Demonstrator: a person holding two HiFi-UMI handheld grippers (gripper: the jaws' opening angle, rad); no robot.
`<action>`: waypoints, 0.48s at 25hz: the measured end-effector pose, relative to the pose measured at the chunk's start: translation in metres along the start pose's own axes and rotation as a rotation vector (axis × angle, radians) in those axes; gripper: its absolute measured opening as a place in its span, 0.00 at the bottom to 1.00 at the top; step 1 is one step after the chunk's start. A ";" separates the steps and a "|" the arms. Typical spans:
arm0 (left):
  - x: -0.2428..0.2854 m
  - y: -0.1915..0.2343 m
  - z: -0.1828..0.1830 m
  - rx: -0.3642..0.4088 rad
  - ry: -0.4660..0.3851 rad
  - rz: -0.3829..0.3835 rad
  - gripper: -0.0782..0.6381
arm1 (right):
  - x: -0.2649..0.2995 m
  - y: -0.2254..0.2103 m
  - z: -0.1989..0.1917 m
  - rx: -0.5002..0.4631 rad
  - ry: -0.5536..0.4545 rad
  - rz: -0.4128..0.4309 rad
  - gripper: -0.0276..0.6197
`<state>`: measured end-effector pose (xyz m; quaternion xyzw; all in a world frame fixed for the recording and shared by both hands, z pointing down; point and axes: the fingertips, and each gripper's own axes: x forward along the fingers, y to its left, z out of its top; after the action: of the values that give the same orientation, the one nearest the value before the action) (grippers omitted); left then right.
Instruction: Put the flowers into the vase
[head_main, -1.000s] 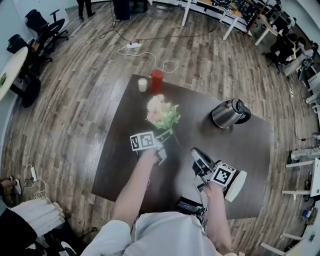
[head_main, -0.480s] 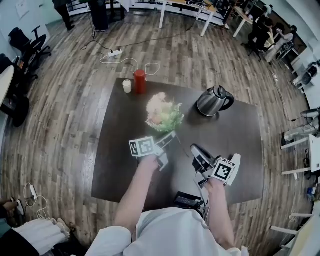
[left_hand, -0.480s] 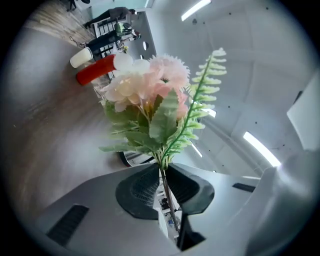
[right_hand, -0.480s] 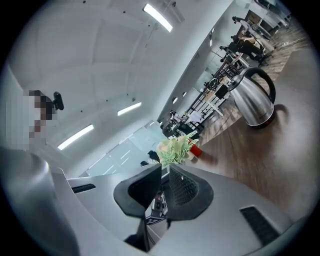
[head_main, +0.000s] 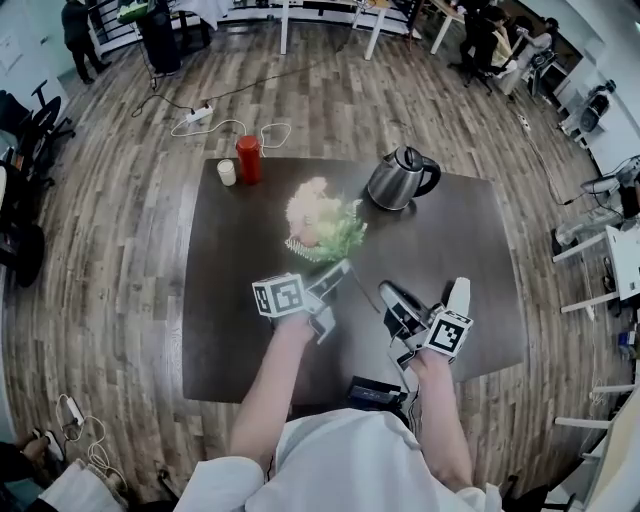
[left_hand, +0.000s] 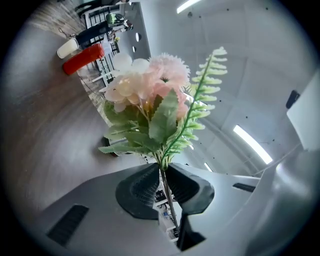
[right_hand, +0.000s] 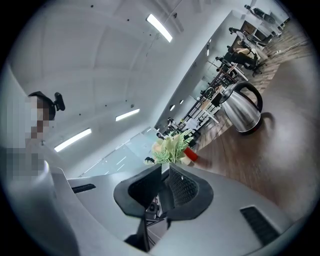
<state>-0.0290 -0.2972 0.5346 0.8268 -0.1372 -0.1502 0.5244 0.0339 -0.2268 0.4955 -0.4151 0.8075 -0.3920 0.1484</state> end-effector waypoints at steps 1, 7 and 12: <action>0.001 -0.003 -0.003 -0.001 0.005 -0.004 0.18 | -0.003 -0.001 0.000 0.007 -0.006 -0.003 0.08; 0.014 -0.021 -0.021 0.015 0.036 -0.020 0.18 | -0.019 0.003 0.011 -0.007 -0.036 0.026 0.08; 0.035 -0.041 -0.039 0.033 0.055 -0.037 0.18 | -0.046 0.000 0.023 0.005 -0.069 0.033 0.08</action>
<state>0.0214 -0.2615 0.5093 0.8415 -0.1100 -0.1346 0.5116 0.0750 -0.2026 0.4771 -0.4147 0.8075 -0.3771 0.1837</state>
